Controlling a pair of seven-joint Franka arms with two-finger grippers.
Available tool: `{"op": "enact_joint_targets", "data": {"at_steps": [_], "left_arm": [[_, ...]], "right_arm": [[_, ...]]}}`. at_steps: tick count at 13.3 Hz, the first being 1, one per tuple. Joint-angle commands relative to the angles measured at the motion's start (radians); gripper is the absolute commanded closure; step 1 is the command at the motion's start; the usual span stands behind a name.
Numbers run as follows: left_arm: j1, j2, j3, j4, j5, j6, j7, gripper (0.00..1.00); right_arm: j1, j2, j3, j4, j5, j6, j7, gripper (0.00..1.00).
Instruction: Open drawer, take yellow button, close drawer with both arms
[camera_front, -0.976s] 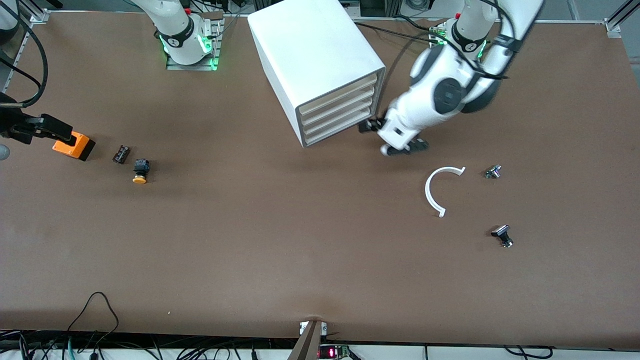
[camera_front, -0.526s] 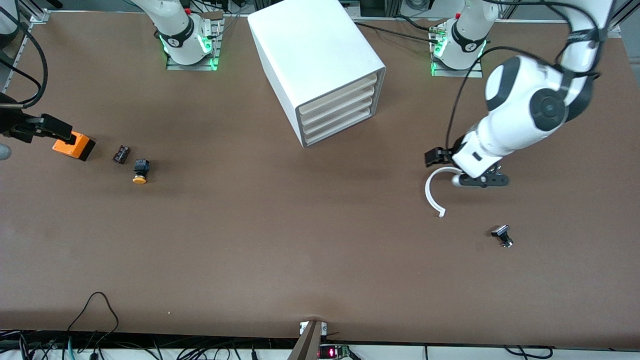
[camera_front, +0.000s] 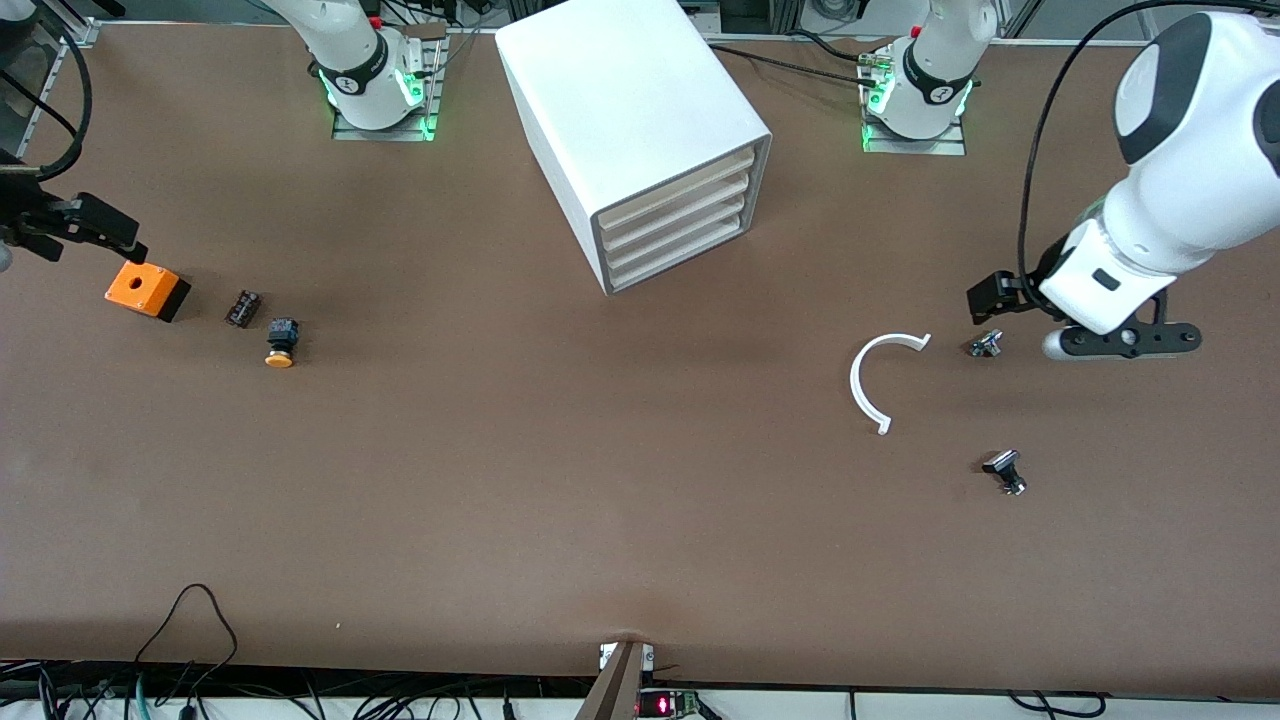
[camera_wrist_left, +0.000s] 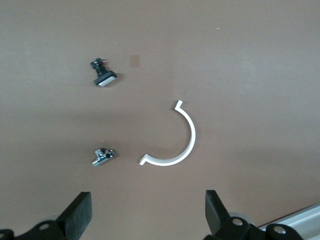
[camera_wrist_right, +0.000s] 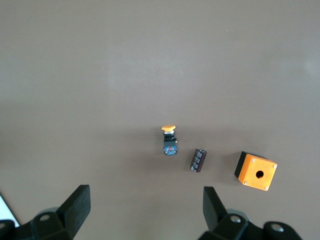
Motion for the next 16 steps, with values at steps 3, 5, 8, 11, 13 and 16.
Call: {"op": "enact_joint_targets", "data": {"at_steps": [3, 5, 8, 11, 13, 16], "left_arm": [[0.052, 0.032, -0.002, 0.046, 0.02, -0.025, 0.019, 0.0], [0.056, 0.047, -0.002, 0.104, 0.026, -0.075, 0.017, 0.0], [0.08, 0.038, 0.001, 0.149, 0.026, -0.11, 0.025, 0.0], [0.082, 0.038, -0.002, 0.15, 0.026, -0.102, 0.029, 0.0], [0.083, 0.037, -0.004, 0.149, 0.024, -0.103, 0.028, 0.0], [0.083, 0.037, -0.008, 0.149, 0.023, -0.1, 0.029, 0.0]], "right_arm": [[0.003, 0.03, -0.023, 0.038, -0.01, -0.007, -0.033, 0.0], [0.003, 0.03, -0.019, 0.038, -0.008, -0.007, -0.03, 0.0], [-0.19, 0.065, 0.201, 0.101, -0.011, -0.041, -0.044, 0.0], [-0.279, 0.081, 0.31, 0.129, -0.01, -0.055, 0.033, 0.0], [-0.22, 0.085, 0.278, 0.114, -0.014, -0.046, 0.044, 0.0], [-0.114, 0.081, 0.158, 0.115, -0.011, -0.055, 0.053, 0.0]]}}
